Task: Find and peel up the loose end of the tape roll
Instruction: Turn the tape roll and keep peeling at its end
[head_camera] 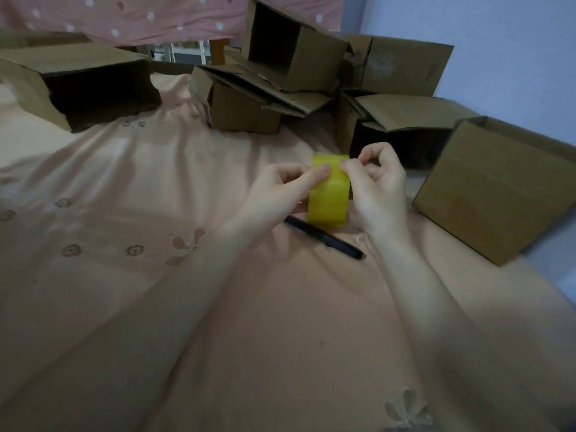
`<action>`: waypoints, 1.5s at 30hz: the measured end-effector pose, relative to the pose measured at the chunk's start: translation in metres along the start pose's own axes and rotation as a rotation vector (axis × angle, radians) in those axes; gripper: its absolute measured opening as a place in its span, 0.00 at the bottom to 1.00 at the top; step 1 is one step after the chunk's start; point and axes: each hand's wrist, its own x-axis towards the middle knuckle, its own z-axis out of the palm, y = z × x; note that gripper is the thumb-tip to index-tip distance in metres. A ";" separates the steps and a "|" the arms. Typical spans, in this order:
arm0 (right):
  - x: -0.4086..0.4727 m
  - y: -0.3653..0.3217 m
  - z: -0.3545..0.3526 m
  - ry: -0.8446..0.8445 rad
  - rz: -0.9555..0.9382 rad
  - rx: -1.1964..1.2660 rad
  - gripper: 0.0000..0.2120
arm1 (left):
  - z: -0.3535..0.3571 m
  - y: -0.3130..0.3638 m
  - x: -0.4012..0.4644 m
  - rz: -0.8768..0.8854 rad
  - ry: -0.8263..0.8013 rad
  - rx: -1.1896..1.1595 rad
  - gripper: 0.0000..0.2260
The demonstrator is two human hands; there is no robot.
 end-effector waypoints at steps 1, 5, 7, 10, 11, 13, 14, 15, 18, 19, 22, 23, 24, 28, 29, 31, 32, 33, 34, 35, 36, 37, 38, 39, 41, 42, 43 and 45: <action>0.000 0.000 0.000 0.001 -0.003 -0.005 0.07 | 0.000 0.000 0.001 -0.018 0.006 0.001 0.16; -0.002 -0.001 0.000 -0.027 -0.005 -0.013 0.06 | 0.001 0.000 0.003 -0.092 0.051 -0.029 0.11; -0.002 -0.001 0.000 -0.050 -0.011 -0.008 0.06 | 0.001 0.000 0.004 -0.118 0.103 -0.018 0.09; -0.002 0.000 0.001 -0.073 -0.050 -0.049 0.07 | 0.003 0.000 0.005 -0.118 0.147 0.015 0.13; -0.002 0.001 0.001 -0.079 -0.064 -0.064 0.07 | 0.003 0.000 0.004 -0.105 0.144 0.028 0.15; -0.004 0.001 0.002 -0.089 -0.067 -0.065 0.08 | 0.002 0.000 0.001 -0.069 0.140 0.047 0.16; -0.004 0.001 0.003 -0.092 -0.063 -0.064 0.09 | 0.002 0.001 0.000 -0.053 0.140 0.053 0.17; -0.004 0.001 0.003 -0.093 -0.062 -0.064 0.10 | 0.002 0.001 -0.002 -0.040 0.139 0.057 0.17; -0.004 0.001 0.003 -0.101 -0.073 -0.048 0.12 | 0.001 0.002 -0.003 -0.024 0.149 0.062 0.22; -0.004 0.001 0.003 -0.107 -0.074 -0.048 0.12 | 0.001 0.002 -0.003 -0.033 0.147 0.064 0.24; -0.004 0.000 0.003 -0.124 -0.060 -0.033 0.09 | 0.001 0.002 -0.002 -0.040 0.115 0.036 0.23; -0.003 0.000 0.003 -0.124 -0.058 -0.024 0.08 | 0.002 0.003 -0.002 -0.043 0.107 0.025 0.22; -0.003 0.000 0.003 -0.122 -0.061 -0.016 0.08 | 0.002 0.003 -0.002 -0.058 0.106 0.015 0.20; -0.003 0.001 0.005 -0.160 -0.058 -0.013 0.09 | 0.001 0.002 0.001 -0.127 0.101 0.005 0.16; -0.004 0.001 0.005 -0.176 -0.050 -0.002 0.08 | 0.001 0.002 0.001 -0.134 0.095 0.007 0.17; -0.004 0.001 0.005 -0.188 -0.047 0.008 0.08 | 0.001 0.001 0.000 -0.131 0.086 -0.015 0.17; -0.003 0.001 0.006 -0.182 -0.053 0.005 0.09 | 0.001 0.001 -0.001 -0.121 0.086 -0.031 0.16; -0.003 0.001 0.006 -0.174 -0.061 0.001 0.09 | 0.001 0.001 -0.002 -0.105 0.086 -0.040 0.15; -0.003 0.001 0.006 -0.167 -0.071 -0.006 0.09 | 0.000 0.001 -0.002 -0.083 0.085 -0.034 0.15; -0.003 0.001 0.006 -0.162 -0.078 -0.016 0.09 | -0.001 0.001 -0.002 -0.058 0.084 -0.019 0.16; -0.003 0.002 0.006 -0.157 -0.084 -0.026 0.09 | -0.003 0.001 -0.002 -0.033 0.083 -0.009 0.17; -0.003 0.002 0.006 -0.153 -0.087 -0.034 0.09 | -0.003 0.001 -0.002 -0.012 0.080 -0.005 0.18; -0.002 0.003 0.005 -0.149 -0.090 -0.039 0.09 | -0.003 0.001 -0.003 -0.001 0.075 -0.007 0.18; -0.002 0.004 0.005 -0.147 -0.091 -0.044 0.08 | -0.003 0.000 -0.003 0.001 0.070 -0.011 0.17; -0.002 0.005 0.005 -0.149 -0.093 -0.049 0.08 | -0.004 0.000 -0.002 -0.009 0.061 -0.027 0.14; -0.002 0.006 0.005 -0.153 -0.096 -0.048 0.08 | -0.005 -0.001 -0.002 -0.018 0.050 -0.038 0.13; -0.003 0.006 0.005 -0.160 -0.101 -0.046 0.08 | -0.005 -0.001 -0.002 -0.027 0.035 -0.047 0.12; -0.003 0.005 0.005 -0.170 -0.105 -0.035 0.09 | -0.007 -0.003 -0.001 -0.036 0.010 -0.050 0.12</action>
